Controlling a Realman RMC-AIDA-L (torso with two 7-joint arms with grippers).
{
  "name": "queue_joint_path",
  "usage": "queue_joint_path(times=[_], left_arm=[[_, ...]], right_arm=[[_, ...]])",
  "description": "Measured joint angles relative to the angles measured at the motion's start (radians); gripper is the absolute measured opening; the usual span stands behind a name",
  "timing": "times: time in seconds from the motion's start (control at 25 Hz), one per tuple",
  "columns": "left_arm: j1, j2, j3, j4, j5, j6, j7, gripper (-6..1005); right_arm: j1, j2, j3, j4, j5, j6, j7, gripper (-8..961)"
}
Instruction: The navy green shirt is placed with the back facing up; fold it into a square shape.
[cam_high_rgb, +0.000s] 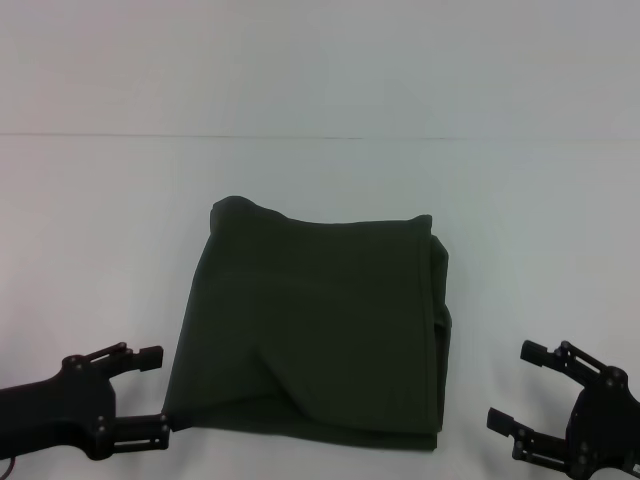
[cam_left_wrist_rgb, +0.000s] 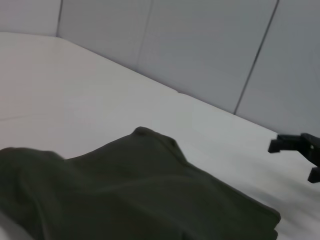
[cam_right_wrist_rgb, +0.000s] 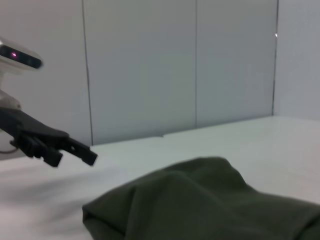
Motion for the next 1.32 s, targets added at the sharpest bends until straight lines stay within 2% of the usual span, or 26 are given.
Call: queue_joint_path(times=[0.32, 1.32], left_arm=[[0.022, -0.004, -0.023, -0.015, 0.001, 0.02, 0.018, 946], [0.007, -0.002, -0.041, -0.017, -0.024, 0.056, 0.013, 946]], right_arm=[[-0.009, 0.002, -0.003, 0.006, -0.002, 0.033, -0.004, 927], [0.022, 0.004, 0.003, 0.042, 0.007, 0.035, -0.02, 927]])
